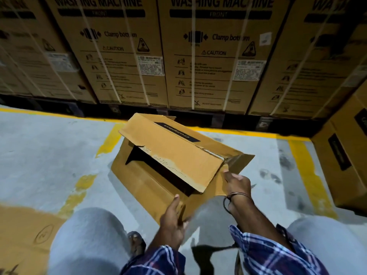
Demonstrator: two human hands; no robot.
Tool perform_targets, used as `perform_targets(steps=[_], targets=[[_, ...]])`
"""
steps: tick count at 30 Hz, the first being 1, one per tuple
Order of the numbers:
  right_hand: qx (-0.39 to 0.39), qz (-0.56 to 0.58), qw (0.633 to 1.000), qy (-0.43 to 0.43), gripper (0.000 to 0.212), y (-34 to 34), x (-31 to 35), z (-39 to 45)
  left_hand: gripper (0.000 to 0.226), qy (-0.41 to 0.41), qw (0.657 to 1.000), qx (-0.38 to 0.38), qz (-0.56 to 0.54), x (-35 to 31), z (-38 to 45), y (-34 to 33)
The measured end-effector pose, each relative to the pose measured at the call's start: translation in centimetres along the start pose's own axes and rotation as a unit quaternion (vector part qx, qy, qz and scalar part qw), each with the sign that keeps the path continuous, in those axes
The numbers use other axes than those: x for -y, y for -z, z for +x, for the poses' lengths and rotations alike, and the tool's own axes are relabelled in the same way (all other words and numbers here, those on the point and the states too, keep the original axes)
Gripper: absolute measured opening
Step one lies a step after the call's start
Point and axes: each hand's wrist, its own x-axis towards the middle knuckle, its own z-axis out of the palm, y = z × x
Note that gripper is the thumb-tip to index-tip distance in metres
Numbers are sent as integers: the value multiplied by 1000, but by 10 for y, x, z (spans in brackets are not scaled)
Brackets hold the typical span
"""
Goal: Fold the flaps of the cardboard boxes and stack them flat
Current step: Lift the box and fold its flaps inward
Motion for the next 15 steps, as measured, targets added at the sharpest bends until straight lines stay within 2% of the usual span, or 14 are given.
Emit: perform_targets(steps=[3,5,7,9,13,14,15], targets=[[72,-35,997,-14,19,4,14,-11,53,-121,989,-83,-5,-12,6,2],[153,-50,984,-73,25,12,23,-13,55,-154,982,-113,7,-20,4,7],[195,-65,970,-127,42,20,30,-5,55,-157,976,-147,27,-22,-2,11],[200,-41,962,-180,65,24,30,9,53,-172,969,-172,53,-24,-5,16],[137,64,943,-298,100,21,-3,47,49,-196,964,-163,82,-26,-14,23],[128,58,941,-307,103,15,-10,48,51,-201,963,-159,84,-26,-14,25],[118,38,944,-306,96,15,-21,59,51,-202,964,-151,88,-26,-15,26]])
